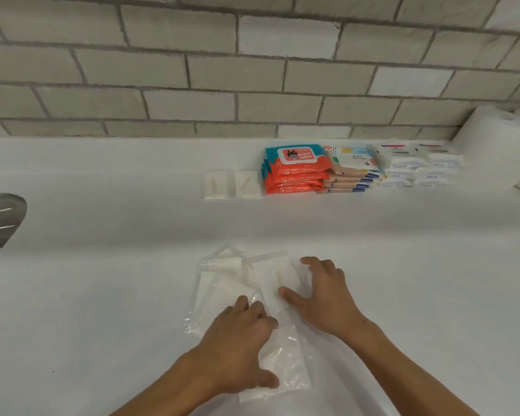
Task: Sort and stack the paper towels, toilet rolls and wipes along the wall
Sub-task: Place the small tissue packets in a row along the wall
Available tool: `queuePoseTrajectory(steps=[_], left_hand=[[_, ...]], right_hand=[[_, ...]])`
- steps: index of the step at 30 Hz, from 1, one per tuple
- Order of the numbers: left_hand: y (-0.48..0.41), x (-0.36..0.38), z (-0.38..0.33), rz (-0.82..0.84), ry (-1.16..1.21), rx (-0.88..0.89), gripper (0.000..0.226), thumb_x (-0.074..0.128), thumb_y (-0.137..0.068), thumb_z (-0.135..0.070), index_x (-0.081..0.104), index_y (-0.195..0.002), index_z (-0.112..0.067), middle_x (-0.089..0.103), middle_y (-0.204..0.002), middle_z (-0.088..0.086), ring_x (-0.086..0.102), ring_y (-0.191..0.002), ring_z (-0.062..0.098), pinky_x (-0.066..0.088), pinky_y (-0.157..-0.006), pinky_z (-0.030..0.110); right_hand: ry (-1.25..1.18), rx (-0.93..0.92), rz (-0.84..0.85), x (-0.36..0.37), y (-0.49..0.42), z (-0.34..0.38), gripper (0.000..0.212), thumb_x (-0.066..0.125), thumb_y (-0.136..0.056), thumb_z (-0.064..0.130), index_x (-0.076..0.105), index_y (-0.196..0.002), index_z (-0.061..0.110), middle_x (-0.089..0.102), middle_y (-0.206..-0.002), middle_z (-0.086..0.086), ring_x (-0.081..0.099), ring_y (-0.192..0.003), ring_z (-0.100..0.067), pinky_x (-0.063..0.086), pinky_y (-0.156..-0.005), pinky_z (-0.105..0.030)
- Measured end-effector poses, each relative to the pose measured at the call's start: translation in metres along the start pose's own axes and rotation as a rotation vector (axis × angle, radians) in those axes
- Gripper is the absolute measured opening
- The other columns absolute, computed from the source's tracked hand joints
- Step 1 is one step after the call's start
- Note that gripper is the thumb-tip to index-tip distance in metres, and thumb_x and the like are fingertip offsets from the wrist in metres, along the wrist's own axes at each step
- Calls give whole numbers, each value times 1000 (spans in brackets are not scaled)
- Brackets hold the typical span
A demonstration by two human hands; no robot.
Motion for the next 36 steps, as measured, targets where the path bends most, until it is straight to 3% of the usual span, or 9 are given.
queuePoseTrajectory(steps=[8, 12, 15, 17, 20, 25, 28, 31, 36], left_hand=[[1, 6, 3, 67, 239, -113, 83, 77, -73, -49, 37, -142, -27, 49, -123, -8, 35, -117, 14, 41, -97, 28], [3, 4, 0, 90, 348, -139, 76, 80, -74, -40, 39, -138, -30, 48, -113, -9, 39, -109, 11, 44, -90, 27], [3, 4, -1, 100, 389, -172, 61, 80, -72, -36, 50, -124, -31, 46, -106, -9, 49, -99, 11, 44, -80, 24], [3, 4, -2, 94, 389, -179, 42, 79, -72, -34, 57, -106, -26, 49, -98, -10, 54, -93, 14, 45, -74, 24], [4, 5, -3, 75, 375, -162, 25, 73, -73, -33, 50, -75, -25, 49, -83, -9, 53, -79, 17, 39, -59, 23], [5, 7, 2, 61, 544, -139, 21, 66, -78, -40, 64, -95, -27, 68, -97, -8, 64, -91, 15, 54, -81, 31], [8, 2, 8, 43, 631, -137, 8, 63, -87, -41, 62, -87, -34, 67, -93, -13, 64, -82, 11, 53, -75, 27], [9, -1, 15, 16, 757, -156, 13, 60, -91, -43, 67, -95, -33, 71, -96, -9, 69, -84, 12, 57, -78, 31], [12, -11, 31, -89, 895, -199, 16, 55, -96, -45, 68, -100, -35, 72, -98, -13, 68, -88, 5, 57, -79, 27]], right_hand=[[24, 35, 17, 12, -7, 6, 100, 73, -68, 64, 27, -146, 22, 39, -136, -5, 33, -124, -24, 33, -105, -33], [-75, 93, 32, 10, -13, 3, 103, 81, -66, 55, 25, -146, 22, 52, -125, -5, 43, -119, -26, 40, -102, -36], [-126, 99, 61, 5, -16, 5, 102, 85, -67, 45, 26, -146, 18, 58, -101, 3, 55, -111, -24, 46, -97, -36], [-132, 105, 95, 2, -16, 6, 96, 84, -70, 38, 28, -145, 16, 62, -95, 3, 61, -99, -19, 48, -88, -28], [-162, 144, 137, -2, -18, 3, 84, 83, -72, 33, 36, -139, 16, 69, -104, -2, 62, -91, -17, 48, -78, -25], [-295, 228, 210, -7, -21, -8, 67, 84, -71, 27, 44, -125, 25, 69, -89, 3, 66, -73, -8, 45, -60, -17], [-372, 242, 251, -9, -23, -11, 48, 80, -75, 26, 52, -114, 27, 70, -94, 2, 69, -76, -12, 53, -70, -25], [-451, 228, 263, -12, -24, -11, 18, 72, -84, 22, 65, -101, 21, 71, -93, 0, 71, -82, -18, 56, -81, -31], [-574, 265, 189, -12, -25, -16, 17, 69, -88, 30, 69, -101, 19, 72, -90, -3, 67, -70, -17, 52, -64, -25]])
Point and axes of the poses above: each hand's wrist, its own y-axis away from the middle knuckle, its own x-axis out of the palm, z = x × y, the point moved 5 cm from there along -y, towards the middle knuckle
